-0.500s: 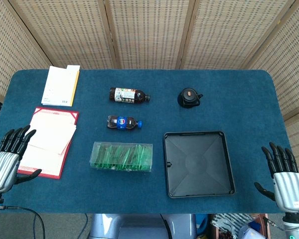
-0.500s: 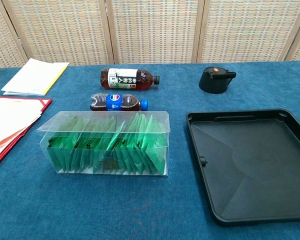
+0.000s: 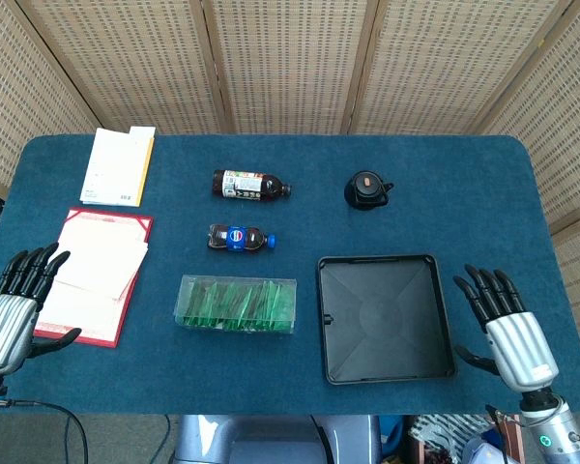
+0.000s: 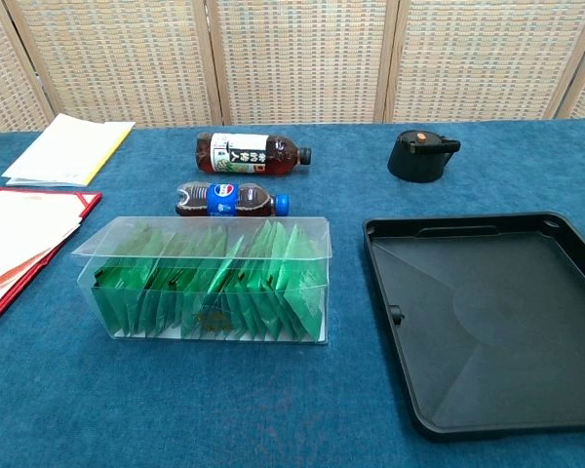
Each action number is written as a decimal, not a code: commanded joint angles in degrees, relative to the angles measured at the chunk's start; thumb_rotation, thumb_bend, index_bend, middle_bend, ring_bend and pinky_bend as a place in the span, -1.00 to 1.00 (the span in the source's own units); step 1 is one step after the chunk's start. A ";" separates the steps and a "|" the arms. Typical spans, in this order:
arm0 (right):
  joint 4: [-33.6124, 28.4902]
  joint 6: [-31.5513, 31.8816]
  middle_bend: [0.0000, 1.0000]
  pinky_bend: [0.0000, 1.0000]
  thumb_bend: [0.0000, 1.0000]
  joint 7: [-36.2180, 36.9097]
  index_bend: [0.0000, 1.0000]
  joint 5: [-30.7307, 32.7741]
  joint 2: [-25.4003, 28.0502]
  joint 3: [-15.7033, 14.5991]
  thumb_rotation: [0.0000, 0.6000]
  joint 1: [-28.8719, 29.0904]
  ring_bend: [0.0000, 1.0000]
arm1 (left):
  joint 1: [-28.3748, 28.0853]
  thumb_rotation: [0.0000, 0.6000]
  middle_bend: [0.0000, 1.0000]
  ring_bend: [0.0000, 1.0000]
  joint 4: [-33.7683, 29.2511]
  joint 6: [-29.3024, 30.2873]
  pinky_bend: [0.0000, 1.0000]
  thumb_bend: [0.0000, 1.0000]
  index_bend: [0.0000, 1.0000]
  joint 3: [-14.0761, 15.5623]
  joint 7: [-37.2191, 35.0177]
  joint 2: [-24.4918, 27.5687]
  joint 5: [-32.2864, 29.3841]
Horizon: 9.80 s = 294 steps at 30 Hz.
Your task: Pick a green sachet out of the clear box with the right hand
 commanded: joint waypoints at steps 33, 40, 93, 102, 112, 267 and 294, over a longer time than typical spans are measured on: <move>-6.57 -31.59 -1.00 -1.00 -0.80 -31.33 -0.65 56.42 -26.32 11.97 1.00 49.02 -1.00 | -2.08 1.00 -1.00 -1.00 0.14 -3.62 -1.00 -0.92 -1.00 -0.69 -2.26 0.81 -2.74; -2.10 -28.32 -1.00 -1.00 -0.63 -35.18 -0.57 57.24 -29.77 10.61 1.00 51.36 -1.00 | -2.19 1.00 -1.00 -1.00 0.26 -3.72 -1.00 -0.91 -1.00 -0.88 -2.64 0.87 -3.39; 21.37 -26.27 -1.00 -0.95 0.35 -39.26 -0.84 73.58 -41.00 23.33 1.00 65.35 -1.00 | -4.55 1.00 -1.00 -1.00 2.83 -7.92 -1.00 -0.91 -1.00 -2.90 -9.81 2.60 -9.57; 23.08 -27.92 -1.00 -0.95 0.30 -38.43 -0.89 71.80 -41.45 21.65 1.00 65.26 -1.00 | -5.04 1.00 -1.00 -1.00 3.03 -8.60 -1.00 -0.91 -1.00 -2.98 -9.21 2.30 -10.23; 9.89 -25.34 -0.98 -0.95 -0.30 -32.64 -0.33 49.56 -32.22 13.50 1.00 58.45 -1.00 | -5.48 1.00 -1.00 -1.00 2.79 -9.53 -1.00 -0.91 -1.00 -2.46 -8.45 2.00 -9.84; 17.64 -36.28 -0.75 -0.81 0.11 -27.78 0.14 29.97 -38.13 7.78 1.00 52.70 -1.00 | -7.27 1.00 -1.00 -1.00 2.85 -11.52 -1.00 -0.91 -1.00 -1.77 -5.82 0.82 -11.58; 19.17 -35.87 -0.70 -0.76 0.12 -26.99 0.27 28.85 -39.10 7.91 1.00 52.42 -1.00 | -7.31 1.00 -1.00 -1.00 2.90 -11.58 -1.00 -0.91 -1.00 -1.73 -6.13 0.91 -11.46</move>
